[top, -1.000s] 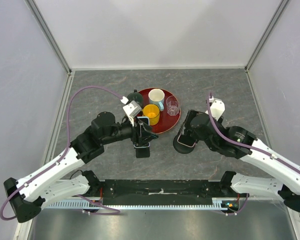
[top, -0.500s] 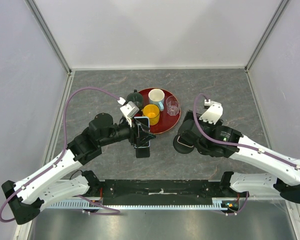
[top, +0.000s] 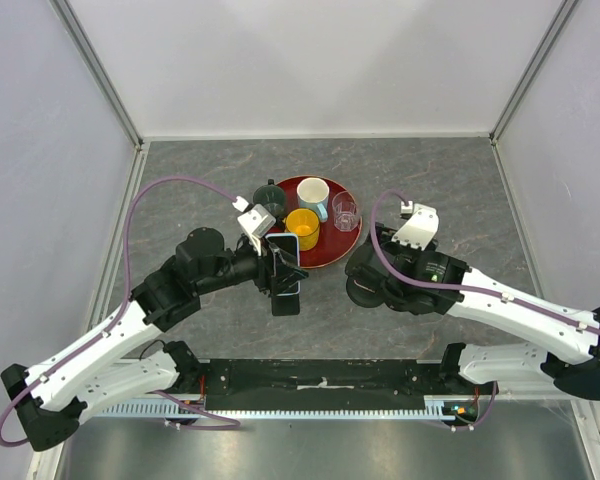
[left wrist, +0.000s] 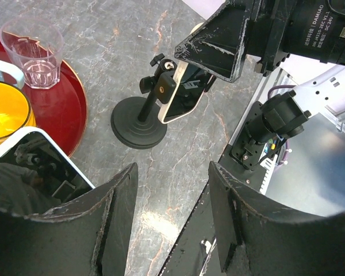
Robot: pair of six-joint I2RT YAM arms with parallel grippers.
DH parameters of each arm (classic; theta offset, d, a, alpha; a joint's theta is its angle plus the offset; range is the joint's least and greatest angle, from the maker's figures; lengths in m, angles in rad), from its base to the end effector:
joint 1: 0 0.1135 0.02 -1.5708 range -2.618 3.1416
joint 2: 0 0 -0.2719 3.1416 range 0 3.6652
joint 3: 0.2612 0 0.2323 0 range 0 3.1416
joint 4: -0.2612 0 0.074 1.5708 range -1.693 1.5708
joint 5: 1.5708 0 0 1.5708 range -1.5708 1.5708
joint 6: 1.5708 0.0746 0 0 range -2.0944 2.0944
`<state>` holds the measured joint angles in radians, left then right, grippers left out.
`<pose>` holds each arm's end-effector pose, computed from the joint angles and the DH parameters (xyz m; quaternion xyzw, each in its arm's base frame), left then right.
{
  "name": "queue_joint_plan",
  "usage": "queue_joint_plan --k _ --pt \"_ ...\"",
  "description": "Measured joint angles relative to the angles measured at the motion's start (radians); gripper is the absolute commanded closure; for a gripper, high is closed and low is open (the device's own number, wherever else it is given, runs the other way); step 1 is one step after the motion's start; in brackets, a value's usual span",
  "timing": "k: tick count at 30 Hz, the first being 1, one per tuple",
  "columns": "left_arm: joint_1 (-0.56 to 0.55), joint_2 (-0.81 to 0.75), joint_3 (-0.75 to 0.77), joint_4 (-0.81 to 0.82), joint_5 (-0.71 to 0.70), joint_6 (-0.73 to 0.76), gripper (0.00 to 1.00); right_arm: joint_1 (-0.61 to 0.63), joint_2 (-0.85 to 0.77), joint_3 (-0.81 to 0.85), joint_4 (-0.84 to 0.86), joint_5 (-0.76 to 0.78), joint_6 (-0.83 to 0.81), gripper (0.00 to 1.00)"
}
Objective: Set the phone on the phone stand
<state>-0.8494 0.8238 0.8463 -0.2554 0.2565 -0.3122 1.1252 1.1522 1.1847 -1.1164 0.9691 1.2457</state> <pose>0.1182 -0.1630 0.3443 0.2830 0.7291 -0.4214 0.4592 0.1358 0.1415 0.3265 0.1638 0.8505 0.0277 0.4991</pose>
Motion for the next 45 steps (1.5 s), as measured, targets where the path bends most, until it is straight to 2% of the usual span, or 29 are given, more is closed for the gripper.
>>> queue_joint_plan --k 1,4,5,7,8,10,11,12,18,24,30,43,44,45 --pt "0.000 -0.003 0.000 -0.002 -0.003 0.000 0.42 0.002 0.001 0.000 0.000 0.002 -0.001 0.33" --pt "0.000 -0.009 0.003 -0.006 -0.013 0.000 0.42 0.006 0.002 0.000 -0.001 0.005 -0.002 0.59" --pt "0.000 -0.011 0.005 -0.006 -0.017 0.000 0.42 0.008 0.002 0.000 -0.001 0.005 -0.004 0.72" --pt "0.000 -0.013 0.005 -0.008 -0.020 0.000 0.42 0.011 0.002 0.000 0.001 0.005 -0.010 0.78" --pt "0.000 -0.014 0.005 -0.010 -0.020 0.000 0.42 0.012 0.001 0.000 0.002 0.005 -0.014 0.85" --pt "0.000 -0.016 0.005 -0.013 -0.020 0.000 0.42 0.018 -0.004 -0.002 0.012 0.000 -0.036 0.90" --pt "0.000 -0.016 0.005 -0.015 -0.021 0.000 0.42 0.021 -0.013 -0.008 0.029 -0.007 -0.057 0.98" --pt "0.000 -0.016 0.005 -0.018 -0.021 0.000 0.42 0.024 -0.026 -0.019 0.049 -0.016 -0.085 1.00" --pt "0.000 -0.021 0.005 -0.029 -0.032 0.000 0.43 0.029 -0.111 -0.079 0.182 -0.114 -0.285 1.00" --pt "0.000 -0.034 0.005 -0.028 -0.045 0.000 0.43 0.030 -0.090 -0.082 0.288 -0.205 -0.404 1.00" --pt "0.000 -0.039 0.005 -0.029 -0.045 0.000 0.41 0.032 -0.024 -0.058 0.368 -0.246 -0.455 1.00" --pt "0.000 -0.062 0.005 -0.042 -0.047 0.000 0.39 0.031 0.048 -0.031 0.447 -0.235 -0.507 1.00" --pt "0.000 -0.064 0.005 -0.044 -0.047 0.000 0.39 0.031 0.052 -0.031 0.452 -0.235 -0.507 1.00" --pt "0.000 -0.065 0.005 -0.046 -0.047 0.000 0.39 0.031 0.054 -0.031 0.458 -0.235 -0.509 0.95"
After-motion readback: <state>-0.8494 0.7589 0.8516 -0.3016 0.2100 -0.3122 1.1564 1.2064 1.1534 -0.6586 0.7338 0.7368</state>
